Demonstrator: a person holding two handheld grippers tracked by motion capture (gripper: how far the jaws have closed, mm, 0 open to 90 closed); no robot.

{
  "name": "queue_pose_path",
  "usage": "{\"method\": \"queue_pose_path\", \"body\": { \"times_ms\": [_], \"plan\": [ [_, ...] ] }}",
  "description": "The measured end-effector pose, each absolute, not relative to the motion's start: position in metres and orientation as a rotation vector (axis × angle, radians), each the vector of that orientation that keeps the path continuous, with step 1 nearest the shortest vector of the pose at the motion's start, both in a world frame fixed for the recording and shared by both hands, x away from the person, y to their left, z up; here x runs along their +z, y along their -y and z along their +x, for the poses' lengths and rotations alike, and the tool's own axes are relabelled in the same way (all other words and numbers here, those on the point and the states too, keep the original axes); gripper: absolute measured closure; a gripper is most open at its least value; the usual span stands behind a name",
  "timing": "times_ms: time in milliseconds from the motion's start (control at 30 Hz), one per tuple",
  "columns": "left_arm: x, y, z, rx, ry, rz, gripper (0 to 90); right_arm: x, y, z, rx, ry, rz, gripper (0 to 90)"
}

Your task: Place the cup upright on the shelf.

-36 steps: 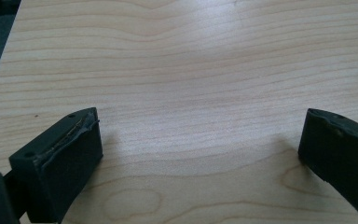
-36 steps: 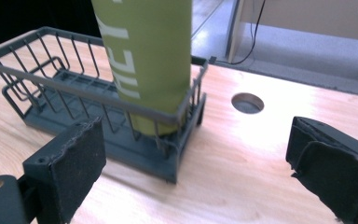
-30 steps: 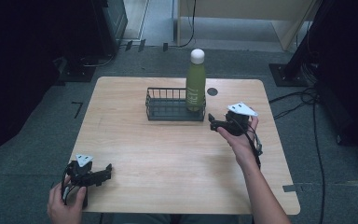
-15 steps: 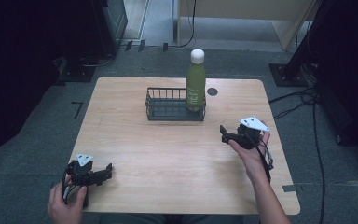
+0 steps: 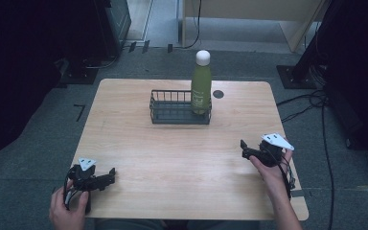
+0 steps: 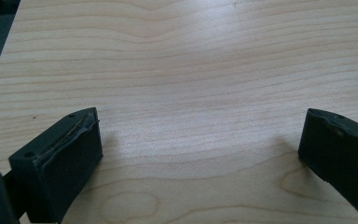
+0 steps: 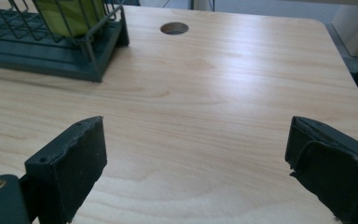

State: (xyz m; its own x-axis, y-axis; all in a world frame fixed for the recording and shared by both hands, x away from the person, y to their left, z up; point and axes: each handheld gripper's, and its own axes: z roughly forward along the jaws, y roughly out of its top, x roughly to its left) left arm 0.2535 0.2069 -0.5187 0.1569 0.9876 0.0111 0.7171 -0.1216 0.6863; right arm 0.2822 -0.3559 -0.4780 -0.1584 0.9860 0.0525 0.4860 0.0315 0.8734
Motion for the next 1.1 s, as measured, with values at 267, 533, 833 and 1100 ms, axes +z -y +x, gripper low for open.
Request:
{"method": "queue_pose_path", "body": {
  "times_ms": [267, 533, 833, 1100],
  "plan": [
    [-0.519, -0.207, 0.254, 0.654, -1.616, 1.902, 0.0, -0.487, 0.373, 0.262, 1.019, -1.694, 1.526, 5.5],
    [-0.519, -0.207, 0.254, 0.654, -1.616, 1.902, 0.0, -0.502, 0.389, 0.245, 0.987, -1.680, 1.574, 5.5],
    [-0.519, -0.207, 0.254, 0.654, -1.616, 1.901, 0.0, -0.520, 0.411, 0.222, 0.931, -1.680, 1.637, 3.7],
    [-0.519, -0.207, 0.254, 0.654, -1.616, 1.902, 0.0, -0.522, 0.428, 0.204, 0.876, -1.682, 1.688, 3.1]
  ]
}}
